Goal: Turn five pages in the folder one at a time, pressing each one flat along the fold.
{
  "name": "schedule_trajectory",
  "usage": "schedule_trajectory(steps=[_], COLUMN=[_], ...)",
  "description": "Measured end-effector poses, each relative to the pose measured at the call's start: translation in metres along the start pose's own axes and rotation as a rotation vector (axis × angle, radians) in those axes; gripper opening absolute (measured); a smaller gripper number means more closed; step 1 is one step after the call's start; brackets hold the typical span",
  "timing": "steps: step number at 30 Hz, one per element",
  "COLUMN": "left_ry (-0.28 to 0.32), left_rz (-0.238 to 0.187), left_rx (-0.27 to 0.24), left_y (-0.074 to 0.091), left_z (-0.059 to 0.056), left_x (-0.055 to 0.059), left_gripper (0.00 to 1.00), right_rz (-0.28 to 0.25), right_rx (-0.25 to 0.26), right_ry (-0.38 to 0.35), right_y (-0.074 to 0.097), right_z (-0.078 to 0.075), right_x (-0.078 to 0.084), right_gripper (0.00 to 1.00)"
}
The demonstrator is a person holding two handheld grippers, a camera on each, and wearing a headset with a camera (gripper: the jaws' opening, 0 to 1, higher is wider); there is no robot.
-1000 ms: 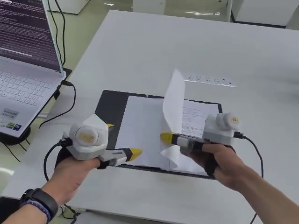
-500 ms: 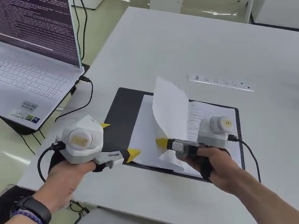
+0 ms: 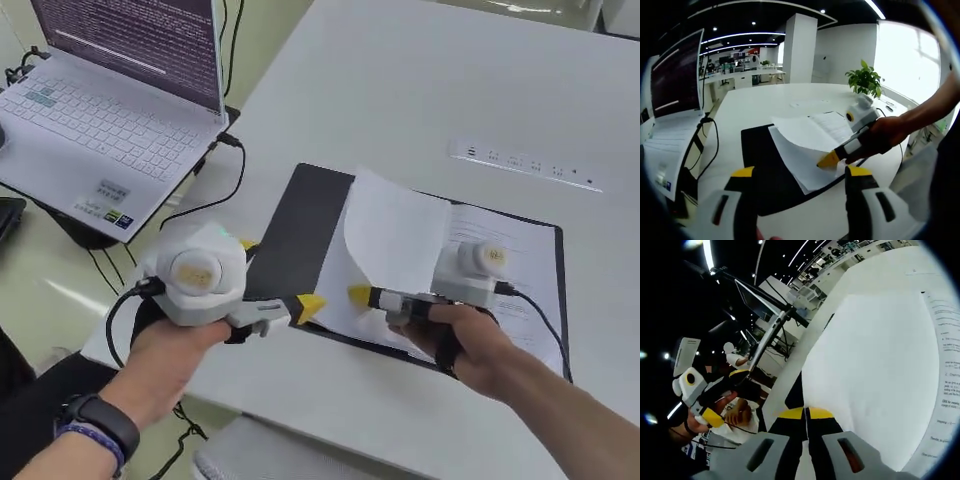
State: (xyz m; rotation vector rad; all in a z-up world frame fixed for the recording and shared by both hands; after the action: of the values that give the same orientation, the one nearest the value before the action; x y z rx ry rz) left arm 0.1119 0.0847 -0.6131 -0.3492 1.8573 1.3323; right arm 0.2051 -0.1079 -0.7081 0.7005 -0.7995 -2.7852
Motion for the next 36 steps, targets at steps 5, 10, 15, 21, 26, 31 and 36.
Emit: schedule_trajectory(steps=[5, 10, 15, 21, 26, 31, 36], left_ry=[0.018, 0.039, 0.049, 0.063, 0.06, 0.062, 0.047], left_rz=[-0.002, 0.0, 0.015, 0.009, 0.011, 0.02, 0.041], left_rx=[0.0, -0.006, -0.011, -0.02, -0.023, -0.016, 0.001], left_y=[0.002, 0.004, 0.004, 0.005, 0.004, 0.001, -0.005], left_z=[-0.005, -0.006, -0.002, 0.0, 0.001, -0.003, -0.01], left_x=[0.005, 0.012, 0.019, 0.018, 0.017, 0.018, 0.02], left_gripper=[0.71, 0.71, 0.71, 0.71, 0.71, 0.71, 0.71], right_rz=[0.008, 0.026, 0.011, 0.006, 0.008, 0.022, 0.028], right_rx=[0.042, 0.07, 0.085, 0.083, 0.065, 0.043, 0.018], right_ry=[-0.097, -0.157, -0.15, -0.11, -0.067, -0.018, 0.019], right_y=[-0.021, -0.033, -0.033, -0.032, -0.033, -0.033, -0.035], right_z=[-0.01, -0.016, -0.018, -0.014, -0.012, -0.002, 0.005], right_x=[0.003, 0.004, 0.005, 0.006, 0.005, 0.005, 0.006], right_gripper=[0.01, 0.0, 0.0, 0.02, 0.1, 0.22, 0.34])
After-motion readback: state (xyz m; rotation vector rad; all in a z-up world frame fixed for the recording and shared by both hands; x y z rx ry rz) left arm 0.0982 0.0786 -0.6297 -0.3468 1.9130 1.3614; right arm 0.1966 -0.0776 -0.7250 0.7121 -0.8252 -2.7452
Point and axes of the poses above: the centre of the closed fingertips' face, and the gripper's own axes: y roughly backward along the fingers, z roughly to its left, x roughly out of its underside, the point moved 10 cm from there along y, roughly backward along the fingers, and after that the axes turned 12 degrees about z, right-handed, at the moved point
